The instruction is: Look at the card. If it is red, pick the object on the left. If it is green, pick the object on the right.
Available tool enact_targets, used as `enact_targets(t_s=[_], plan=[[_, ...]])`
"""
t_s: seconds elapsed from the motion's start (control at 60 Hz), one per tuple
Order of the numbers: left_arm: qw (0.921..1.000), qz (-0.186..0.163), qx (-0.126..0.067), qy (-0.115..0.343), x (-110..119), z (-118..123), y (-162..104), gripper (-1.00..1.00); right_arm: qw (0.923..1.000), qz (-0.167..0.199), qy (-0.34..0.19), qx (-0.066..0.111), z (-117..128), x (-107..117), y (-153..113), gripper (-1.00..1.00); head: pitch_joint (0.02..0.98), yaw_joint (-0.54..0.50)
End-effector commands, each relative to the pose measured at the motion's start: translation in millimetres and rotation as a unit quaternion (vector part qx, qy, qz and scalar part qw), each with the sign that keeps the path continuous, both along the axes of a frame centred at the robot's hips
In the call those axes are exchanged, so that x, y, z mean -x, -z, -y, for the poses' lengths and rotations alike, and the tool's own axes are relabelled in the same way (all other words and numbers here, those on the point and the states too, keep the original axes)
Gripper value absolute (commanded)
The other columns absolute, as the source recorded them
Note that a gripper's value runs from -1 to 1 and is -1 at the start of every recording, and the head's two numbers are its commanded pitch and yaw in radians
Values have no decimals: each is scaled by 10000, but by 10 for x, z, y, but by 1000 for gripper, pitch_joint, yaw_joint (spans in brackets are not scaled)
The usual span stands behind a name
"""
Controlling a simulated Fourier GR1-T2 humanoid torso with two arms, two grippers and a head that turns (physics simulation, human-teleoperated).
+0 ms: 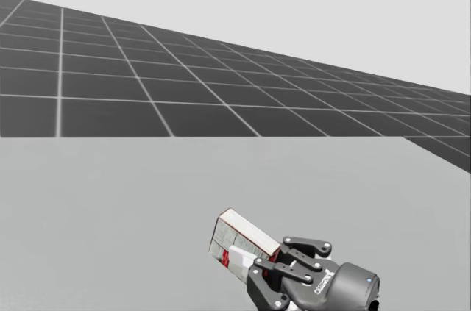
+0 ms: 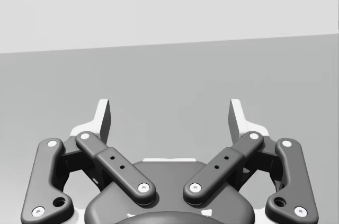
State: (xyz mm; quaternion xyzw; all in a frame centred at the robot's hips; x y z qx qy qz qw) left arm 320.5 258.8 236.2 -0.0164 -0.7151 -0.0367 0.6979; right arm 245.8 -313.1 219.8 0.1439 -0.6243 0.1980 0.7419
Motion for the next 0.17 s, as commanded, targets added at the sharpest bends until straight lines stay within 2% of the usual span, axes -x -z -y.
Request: enact_targets(t_s=[0.017,0.033,0.167], plan=[[10000,19,27,2,0,-8,-14,-1000,9924,787,933,-182,136,-293,-629,1000,444,-472],[10000,23,25,0,-1,-8,-14,-1000,9907,885,1001,-241,137,-300,-723,1000,444,-473],[10000,35,24,-1,0,-10,-17,-1000,9818,1441,1181,-374,105,-288,-1223,1000,444,-476]])
